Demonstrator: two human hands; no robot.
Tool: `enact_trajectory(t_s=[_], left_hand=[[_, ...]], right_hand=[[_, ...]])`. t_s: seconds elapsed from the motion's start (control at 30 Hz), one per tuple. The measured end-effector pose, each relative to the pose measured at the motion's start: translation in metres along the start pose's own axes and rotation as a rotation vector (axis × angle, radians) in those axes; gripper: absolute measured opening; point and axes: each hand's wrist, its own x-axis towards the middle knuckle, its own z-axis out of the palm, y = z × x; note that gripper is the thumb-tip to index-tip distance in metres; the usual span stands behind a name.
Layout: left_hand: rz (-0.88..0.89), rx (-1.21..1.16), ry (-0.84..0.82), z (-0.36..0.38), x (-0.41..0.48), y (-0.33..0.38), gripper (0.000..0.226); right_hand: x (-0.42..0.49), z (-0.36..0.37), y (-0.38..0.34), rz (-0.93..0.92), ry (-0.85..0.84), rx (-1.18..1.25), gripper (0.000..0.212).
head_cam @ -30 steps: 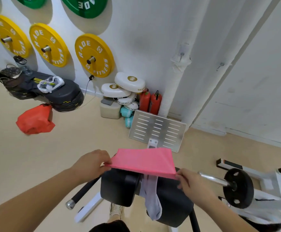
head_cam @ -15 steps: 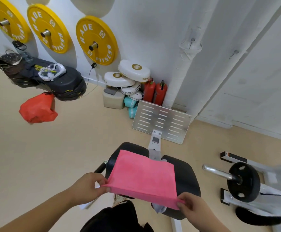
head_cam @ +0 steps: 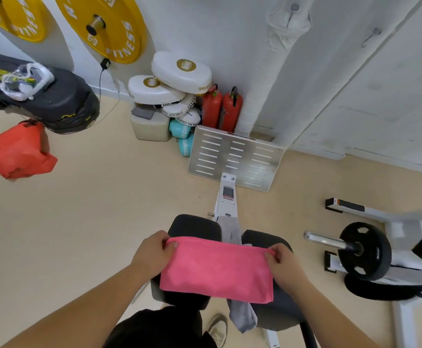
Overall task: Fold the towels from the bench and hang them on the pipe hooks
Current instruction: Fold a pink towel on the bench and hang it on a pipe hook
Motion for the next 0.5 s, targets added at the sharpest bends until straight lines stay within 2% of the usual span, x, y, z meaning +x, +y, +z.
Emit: enact_trajectory(t_s=[0.13,0.23,0.3,0.37,0.4,0.5], left_hand=[[-0.047,0.175,-0.09,0.002,0.021,-0.004,0.017],[-0.055,0.267,-0.144,0.004,0.029,-0.002,0.054],[-0.053,0.327,-0.182,0.005,0.032,0.002,0.064],[-0.056,0.334,-0.202,0.007,0.034,0.005,0.056],[-0.064,0.324,-0.211,0.007,0.036,0.008,0.047],[-0.053,0.295,-0.227,0.006,0.036,0.019,0.023]], right_hand=[[0.02,0.006,0.008,0.078,-0.032,-0.04,0.009],[0.032,0.017,0.013,0.117,-0.059,-0.142,0.013],[0.042,0.022,0.013,0.132,-0.147,-0.223,0.037],[0.051,0.023,0.012,0.155,-0.224,-0.279,0.06],[0.054,0.023,0.012,0.161,-0.235,-0.284,0.06],[0.053,0.021,0.008,0.146,-0.204,-0.232,0.023]])
